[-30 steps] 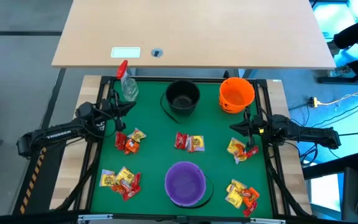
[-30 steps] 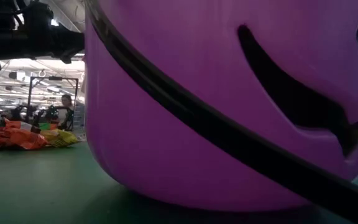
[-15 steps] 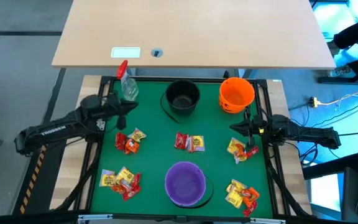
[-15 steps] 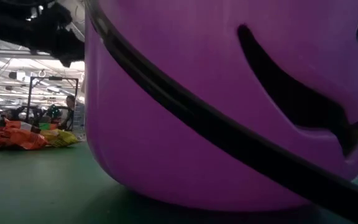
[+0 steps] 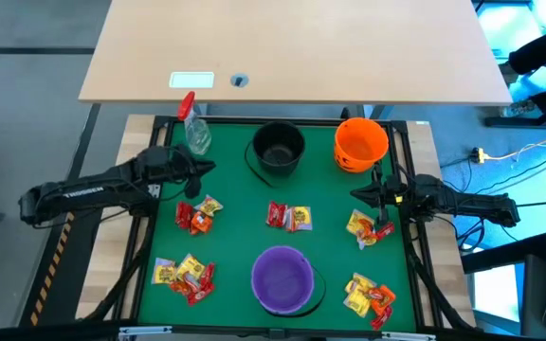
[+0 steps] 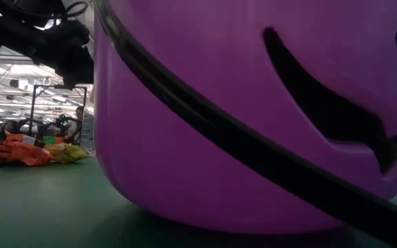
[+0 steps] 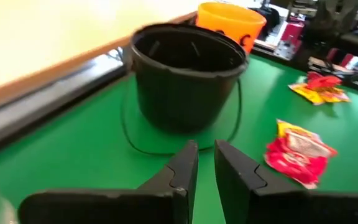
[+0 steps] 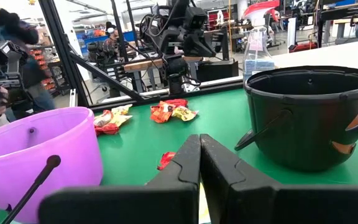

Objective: Organize candy in baskets
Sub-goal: Put the red candy pack into the black bucket

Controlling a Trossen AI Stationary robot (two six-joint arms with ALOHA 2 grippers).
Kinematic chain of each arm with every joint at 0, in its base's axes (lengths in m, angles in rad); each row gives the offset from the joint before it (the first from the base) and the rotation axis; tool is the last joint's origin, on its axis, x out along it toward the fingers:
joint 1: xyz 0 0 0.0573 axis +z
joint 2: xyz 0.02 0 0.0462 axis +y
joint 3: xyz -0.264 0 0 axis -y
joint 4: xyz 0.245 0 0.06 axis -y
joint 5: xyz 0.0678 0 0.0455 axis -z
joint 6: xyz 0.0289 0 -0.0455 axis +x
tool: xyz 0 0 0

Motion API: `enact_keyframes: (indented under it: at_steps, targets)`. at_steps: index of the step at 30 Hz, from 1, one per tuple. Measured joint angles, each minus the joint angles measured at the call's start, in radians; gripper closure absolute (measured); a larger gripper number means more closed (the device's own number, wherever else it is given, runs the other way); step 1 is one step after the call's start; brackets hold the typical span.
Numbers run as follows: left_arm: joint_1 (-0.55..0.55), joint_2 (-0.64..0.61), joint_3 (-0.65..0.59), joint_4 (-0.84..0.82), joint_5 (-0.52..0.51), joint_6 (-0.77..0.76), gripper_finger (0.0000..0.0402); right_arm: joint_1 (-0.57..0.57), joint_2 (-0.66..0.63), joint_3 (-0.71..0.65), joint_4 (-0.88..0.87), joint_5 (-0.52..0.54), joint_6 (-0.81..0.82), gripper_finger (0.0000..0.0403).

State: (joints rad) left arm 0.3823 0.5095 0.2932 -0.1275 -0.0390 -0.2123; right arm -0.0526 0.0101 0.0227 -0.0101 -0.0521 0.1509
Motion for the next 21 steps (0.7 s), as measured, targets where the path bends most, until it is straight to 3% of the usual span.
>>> enact_keyframes:
  at_steps: [15, 21]
  targets:
    - [-0.088, 0.129, 0.001, -0.01, 0.023, -0.022, 0.0355, 0.0, 0.0, 0.0, 0.0, 0.0, 0.0, 0.0393]
    - [-0.211, 0.205, 0.136, -0.191, -0.033, -0.022, 0.0355, 0.0, 0.0, 0.0, 0.0, 0.0, 0.0, 0.0393]
